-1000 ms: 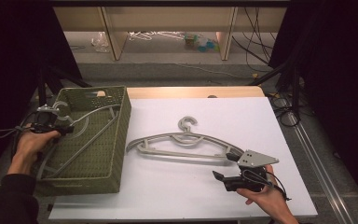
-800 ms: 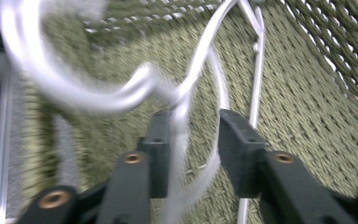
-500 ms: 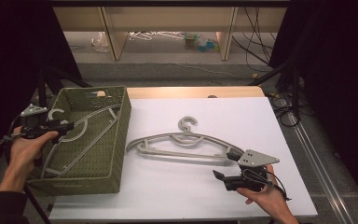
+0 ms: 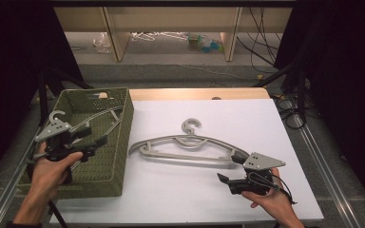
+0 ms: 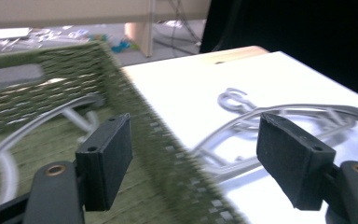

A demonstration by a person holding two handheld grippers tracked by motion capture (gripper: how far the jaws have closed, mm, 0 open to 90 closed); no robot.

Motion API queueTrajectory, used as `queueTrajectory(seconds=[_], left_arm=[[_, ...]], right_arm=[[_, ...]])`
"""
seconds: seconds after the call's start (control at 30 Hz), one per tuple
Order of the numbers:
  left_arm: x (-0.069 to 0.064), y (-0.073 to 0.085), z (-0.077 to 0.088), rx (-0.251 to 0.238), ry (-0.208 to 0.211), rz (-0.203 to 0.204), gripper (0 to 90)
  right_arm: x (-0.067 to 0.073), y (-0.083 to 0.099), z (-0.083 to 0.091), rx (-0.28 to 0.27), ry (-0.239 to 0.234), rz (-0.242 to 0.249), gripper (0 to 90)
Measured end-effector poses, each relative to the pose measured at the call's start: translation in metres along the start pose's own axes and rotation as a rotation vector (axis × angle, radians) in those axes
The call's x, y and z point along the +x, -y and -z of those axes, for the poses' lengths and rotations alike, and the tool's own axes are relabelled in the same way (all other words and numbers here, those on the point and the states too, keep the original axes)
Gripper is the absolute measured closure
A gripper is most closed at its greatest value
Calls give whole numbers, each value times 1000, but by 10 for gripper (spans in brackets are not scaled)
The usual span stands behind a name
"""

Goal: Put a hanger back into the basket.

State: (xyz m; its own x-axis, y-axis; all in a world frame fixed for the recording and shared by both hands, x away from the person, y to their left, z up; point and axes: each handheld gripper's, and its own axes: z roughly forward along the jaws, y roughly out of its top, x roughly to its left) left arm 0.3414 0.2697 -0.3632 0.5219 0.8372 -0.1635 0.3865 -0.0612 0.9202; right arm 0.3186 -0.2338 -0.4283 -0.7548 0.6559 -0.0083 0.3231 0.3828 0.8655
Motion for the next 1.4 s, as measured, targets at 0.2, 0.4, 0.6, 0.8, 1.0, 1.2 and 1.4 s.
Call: queueTrajectory(seconds=[0.2,0.4,0.6,0.8,1.0,1.2,1.4], left_arm=[[-29,9,-8,-15,51,-35,198],[-70,22,-15,-64,111,-56,189],[-96,42,-21,-77,149,-101,188],[-109,57,-28,-42,251,-77,174],[-114,68,-28,-42,217,-96,167],[-118,80,-31,-41,224,-135,168],[-120,83,-33,-24,227,-150,170]], right_arm=[[-3,2,0,-9,9,1,218],[0,3,-1,10,-7,-6,216],[1,3,0,8,0,1,216],[1,3,0,9,2,2,216],[1,3,0,8,-2,8,215],[-2,2,-2,11,5,16,215],[-11,-4,-11,14,36,36,217]])
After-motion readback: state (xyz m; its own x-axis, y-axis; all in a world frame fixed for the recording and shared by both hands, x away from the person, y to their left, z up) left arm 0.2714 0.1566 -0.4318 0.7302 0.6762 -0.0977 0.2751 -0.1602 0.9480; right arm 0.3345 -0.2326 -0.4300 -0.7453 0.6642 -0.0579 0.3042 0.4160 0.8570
